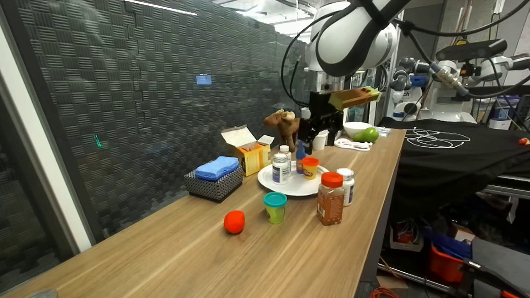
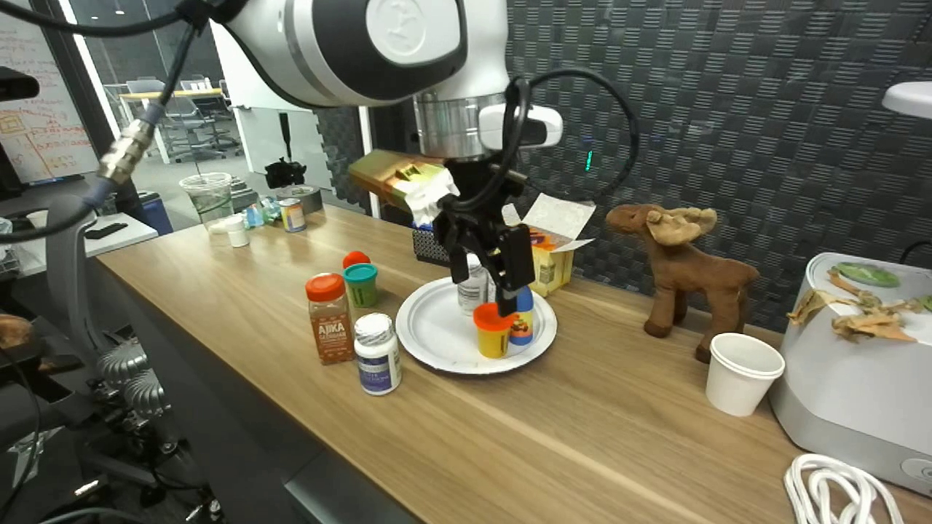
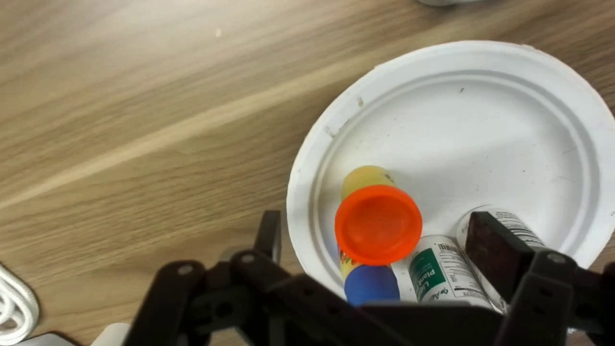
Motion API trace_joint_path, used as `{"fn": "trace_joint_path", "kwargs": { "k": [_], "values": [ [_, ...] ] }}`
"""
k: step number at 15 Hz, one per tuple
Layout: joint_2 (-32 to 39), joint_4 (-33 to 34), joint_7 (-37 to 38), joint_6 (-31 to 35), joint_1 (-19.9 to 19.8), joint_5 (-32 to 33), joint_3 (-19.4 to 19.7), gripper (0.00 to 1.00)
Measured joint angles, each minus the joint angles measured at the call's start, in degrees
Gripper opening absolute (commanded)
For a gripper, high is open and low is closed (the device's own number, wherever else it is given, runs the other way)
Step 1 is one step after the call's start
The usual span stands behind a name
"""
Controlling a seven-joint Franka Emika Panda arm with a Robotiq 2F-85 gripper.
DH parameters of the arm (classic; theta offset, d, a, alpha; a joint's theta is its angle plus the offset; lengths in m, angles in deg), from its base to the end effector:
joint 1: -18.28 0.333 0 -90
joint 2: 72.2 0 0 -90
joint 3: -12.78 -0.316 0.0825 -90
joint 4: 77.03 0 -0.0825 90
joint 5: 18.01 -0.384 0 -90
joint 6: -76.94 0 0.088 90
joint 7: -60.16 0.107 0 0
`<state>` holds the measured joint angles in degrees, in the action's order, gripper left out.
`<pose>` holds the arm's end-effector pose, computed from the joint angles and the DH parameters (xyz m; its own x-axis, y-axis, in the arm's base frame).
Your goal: Pick up all the objects surrounding the white plate and arrange them on the plate
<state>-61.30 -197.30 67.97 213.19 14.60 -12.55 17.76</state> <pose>0.5747 -0.0875 0.3387 0.9723 -0.2129 0.0968 -0.2204 -0.9725 0.0755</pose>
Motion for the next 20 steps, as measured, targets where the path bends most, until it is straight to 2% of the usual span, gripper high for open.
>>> {"fn": "trace_joint_path", "kwargs": {
  "k": [6, 11, 16, 20],
  "values": [
    [-8.44, -6.71, 13.64, -3.32, 1.94, -0.23, -1.08, 1.00],
    [-11.95, -9.69, 24.45, -7.50, 3.29, -0.23, -3.61, 1.00],
    [-12.02, -11.71, 30.89, -8.99, 3.52, -0.30, -4.59, 1.00],
    [-11.51, -12.84, 32.55, -8.97, 2.83, -1.72, -4.06, 1.00]
  ]
}}
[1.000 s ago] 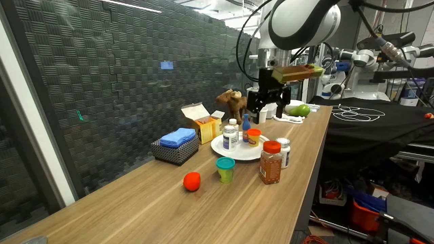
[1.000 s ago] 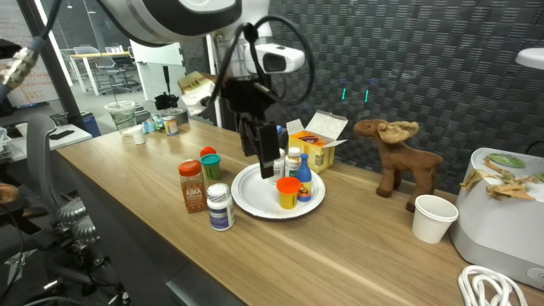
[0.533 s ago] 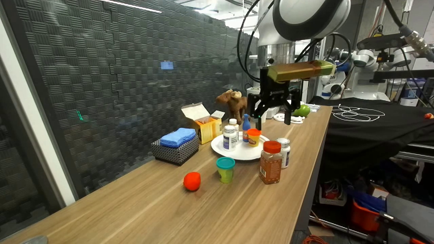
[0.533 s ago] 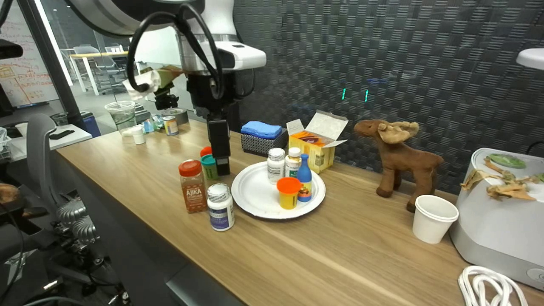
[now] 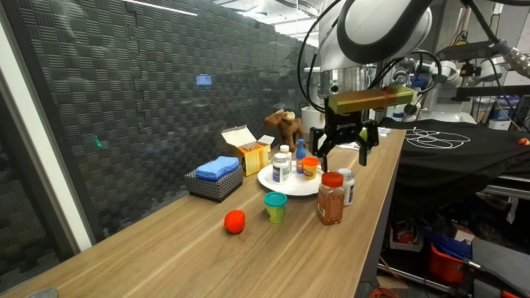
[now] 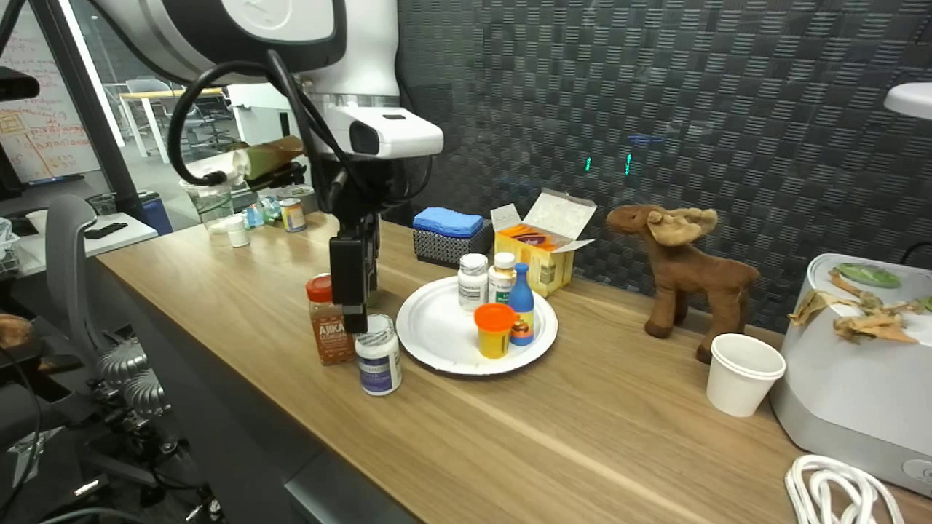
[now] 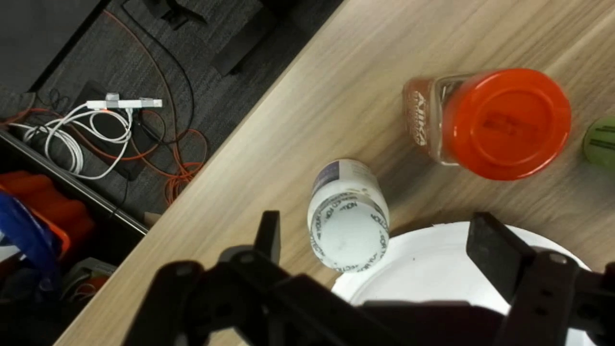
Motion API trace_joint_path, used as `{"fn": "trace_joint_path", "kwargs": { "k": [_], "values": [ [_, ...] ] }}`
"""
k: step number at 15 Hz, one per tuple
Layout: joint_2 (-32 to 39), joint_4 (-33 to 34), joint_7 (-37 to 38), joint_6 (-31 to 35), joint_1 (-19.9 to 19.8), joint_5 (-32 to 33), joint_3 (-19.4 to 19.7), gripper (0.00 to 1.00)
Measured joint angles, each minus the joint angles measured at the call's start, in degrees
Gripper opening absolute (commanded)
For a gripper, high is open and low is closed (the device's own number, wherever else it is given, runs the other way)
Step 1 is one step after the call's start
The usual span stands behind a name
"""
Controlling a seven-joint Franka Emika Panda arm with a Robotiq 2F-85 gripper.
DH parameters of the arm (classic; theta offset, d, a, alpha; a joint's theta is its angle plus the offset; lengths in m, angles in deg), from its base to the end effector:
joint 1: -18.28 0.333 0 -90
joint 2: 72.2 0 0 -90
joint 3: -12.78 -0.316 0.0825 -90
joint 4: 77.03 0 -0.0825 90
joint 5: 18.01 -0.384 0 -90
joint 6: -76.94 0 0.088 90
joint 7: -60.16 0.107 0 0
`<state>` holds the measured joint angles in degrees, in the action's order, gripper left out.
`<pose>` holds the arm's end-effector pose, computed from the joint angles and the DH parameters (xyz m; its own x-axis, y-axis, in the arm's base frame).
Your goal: Pick up all the objects surrounding the white plate and arrange them on the plate
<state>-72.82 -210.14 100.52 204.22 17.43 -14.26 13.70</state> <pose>0.4956 -0.0174 0.3368 0.7674 -0.6400 -0.0388 -0.6347 -0.7668 0.0960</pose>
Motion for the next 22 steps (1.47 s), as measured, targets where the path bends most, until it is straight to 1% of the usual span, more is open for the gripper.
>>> {"fn": "trace_joint_path", "kwargs": {
  "k": [5, 6, 7, 8, 9, 11, 13, 16, 18, 19, 20, 21, 22],
  "values": [
    [0.75, -1.07, -0.42, 0.05, -0.71, -4.37, 0.76, 1.00],
    [0.82, -1.23, -0.54, 0.07, -0.71, -5.24, 0.80, 0.94],
    [0.89, -1.37, -0.59, 0.10, -0.71, -5.83, 0.82, 0.74],
    [0.99, -1.46, -0.62, 0.13, -0.71, -6.35, 0.82, 0.68],
    [1.06, -1.54, -0.62, 0.18, -0.71, -6.58, 0.82, 0.58],
    [1.24, -1.61, -0.62, 0.25, -0.71, -6.66, 0.88, 0.42],
    [1.44, -1.63, -0.59, 0.28, -0.72, -6.66, 0.96, 0.29],
    [1.71, -1.65, -0.49, 0.40, -0.73, -6.66, 1.02, 0.05],
    [1.81, -1.66, -0.44, 0.63, -0.73, -6.64, 1.03, 0.00],
    [1.85, -1.68, -0.44, 0.86, -0.73, -6.63, 1.03, 0.00],
    [1.89, -1.69, -0.44, 1.14, -0.73, -6.53, 1.03, 0.26],
    [1.92, -1.70, -0.44, 1.36, -0.73, -6.35, 1.03, 0.26],
    [1.93, -1.71, -0.44, 1.45, -0.73, -6.08, 1.01, 0.30]
  ]
}}
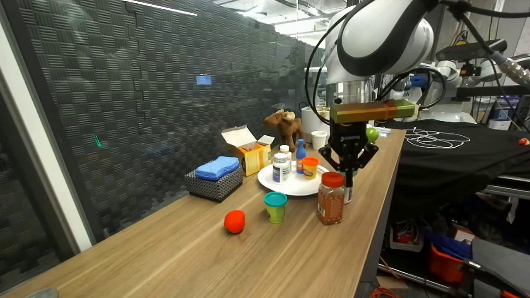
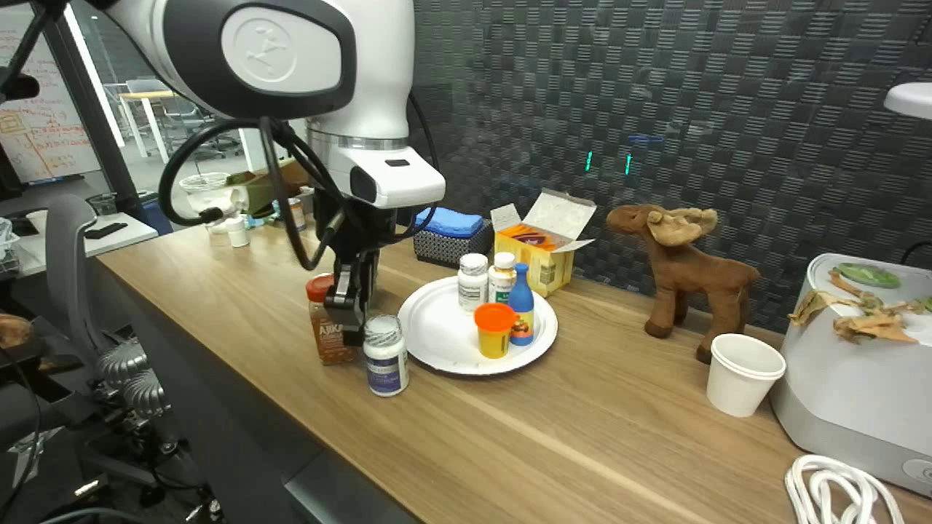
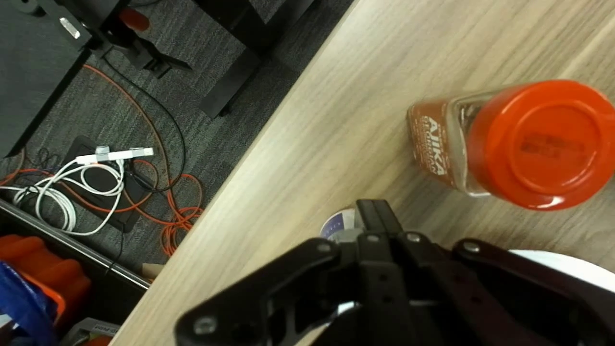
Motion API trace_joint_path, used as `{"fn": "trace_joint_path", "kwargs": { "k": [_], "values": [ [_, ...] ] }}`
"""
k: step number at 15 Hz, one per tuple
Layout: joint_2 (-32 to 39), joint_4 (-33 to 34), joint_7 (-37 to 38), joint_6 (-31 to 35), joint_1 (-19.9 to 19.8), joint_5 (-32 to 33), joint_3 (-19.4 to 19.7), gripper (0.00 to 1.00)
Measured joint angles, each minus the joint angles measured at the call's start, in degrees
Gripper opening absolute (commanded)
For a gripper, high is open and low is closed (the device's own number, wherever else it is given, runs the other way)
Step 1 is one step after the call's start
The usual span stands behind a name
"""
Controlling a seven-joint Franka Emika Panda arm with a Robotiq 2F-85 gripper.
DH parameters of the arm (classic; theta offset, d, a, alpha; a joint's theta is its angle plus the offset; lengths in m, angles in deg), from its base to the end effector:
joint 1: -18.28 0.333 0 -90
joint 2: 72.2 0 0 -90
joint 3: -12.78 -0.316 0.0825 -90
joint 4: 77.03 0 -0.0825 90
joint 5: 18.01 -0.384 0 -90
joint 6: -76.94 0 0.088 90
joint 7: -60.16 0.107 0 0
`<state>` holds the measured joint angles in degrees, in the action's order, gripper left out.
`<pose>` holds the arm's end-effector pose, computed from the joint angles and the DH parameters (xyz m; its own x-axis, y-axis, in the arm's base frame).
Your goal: Pick up all the objects surrounding the white plate and arrange them on the plate
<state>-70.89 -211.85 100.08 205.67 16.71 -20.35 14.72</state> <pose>0.4880 -0.0288 0.3100 0.6995 -0.7050 -0.1167 -0.7034 -0.7081 0.0618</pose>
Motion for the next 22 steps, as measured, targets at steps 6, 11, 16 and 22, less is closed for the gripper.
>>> {"fn": "trace_joint_path", "kwargs": {
  "k": [6, 11, 16, 22],
  "values": [
    [-0.02, -0.09, 0.00, 1.59, 0.09, 4.26, -0.27, 0.76],
    [0.04, -0.10, -0.10, 5.53, 0.03, 4.39, 0.02, 1.00],
    [0.66, 0.13, -0.20, 6.67, -0.01, 4.40, 0.37, 1.00],
    [2.09, 0.14, -0.24, 6.70, -0.13, 4.40, 1.24, 0.58]
  ]
}}
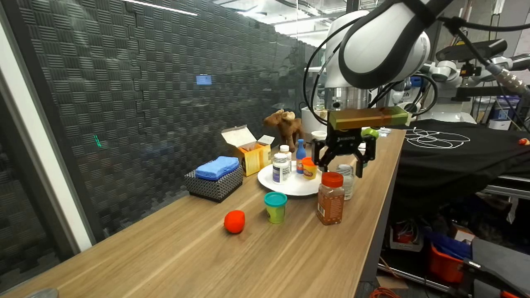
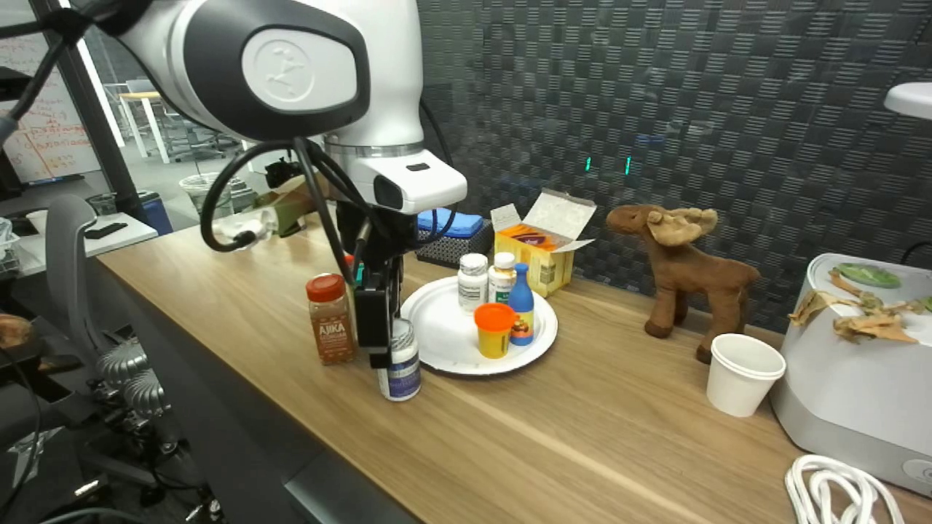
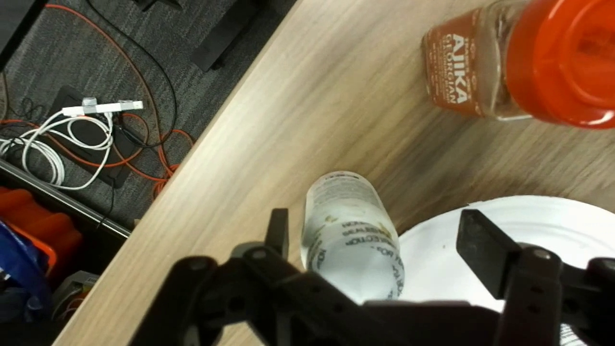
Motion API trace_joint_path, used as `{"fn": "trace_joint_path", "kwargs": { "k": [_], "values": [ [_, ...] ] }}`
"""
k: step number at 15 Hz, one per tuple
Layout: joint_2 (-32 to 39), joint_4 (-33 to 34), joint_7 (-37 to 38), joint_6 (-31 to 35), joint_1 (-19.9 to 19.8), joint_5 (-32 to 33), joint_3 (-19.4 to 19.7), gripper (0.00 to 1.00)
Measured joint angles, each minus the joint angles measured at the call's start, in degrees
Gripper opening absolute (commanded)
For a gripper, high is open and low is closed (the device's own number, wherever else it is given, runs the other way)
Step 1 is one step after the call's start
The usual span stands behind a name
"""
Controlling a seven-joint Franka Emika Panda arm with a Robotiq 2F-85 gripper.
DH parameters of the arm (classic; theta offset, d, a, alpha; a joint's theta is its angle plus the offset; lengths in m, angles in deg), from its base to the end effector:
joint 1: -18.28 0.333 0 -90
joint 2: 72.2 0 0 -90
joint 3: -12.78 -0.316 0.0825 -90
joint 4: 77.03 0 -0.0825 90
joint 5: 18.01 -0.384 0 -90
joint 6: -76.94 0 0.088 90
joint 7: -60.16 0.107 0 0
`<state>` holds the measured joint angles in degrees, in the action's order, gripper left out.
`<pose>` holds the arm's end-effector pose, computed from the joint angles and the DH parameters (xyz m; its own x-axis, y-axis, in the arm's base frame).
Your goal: Pick up all the objects surrounding the white plate and arrange them on the plate
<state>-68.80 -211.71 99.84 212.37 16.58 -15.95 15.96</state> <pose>0.5001 -0.0432 0.3020 0.7302 -0.6830 -0.0184 -0.6815 -0.7300 0.0507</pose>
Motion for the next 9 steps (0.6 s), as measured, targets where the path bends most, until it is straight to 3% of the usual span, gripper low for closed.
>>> {"fn": "trace_joint_path", "kwargs": {
  "k": [4, 9],
  "values": [
    [0.19, 0.03, 0.00, 0.01, -0.01, 0.18, 0.50, 0.28],
    [-0.17, 0.18, 0.04, 0.01, -0.01, 2.82, 0.54, 0.26]
  ]
}}
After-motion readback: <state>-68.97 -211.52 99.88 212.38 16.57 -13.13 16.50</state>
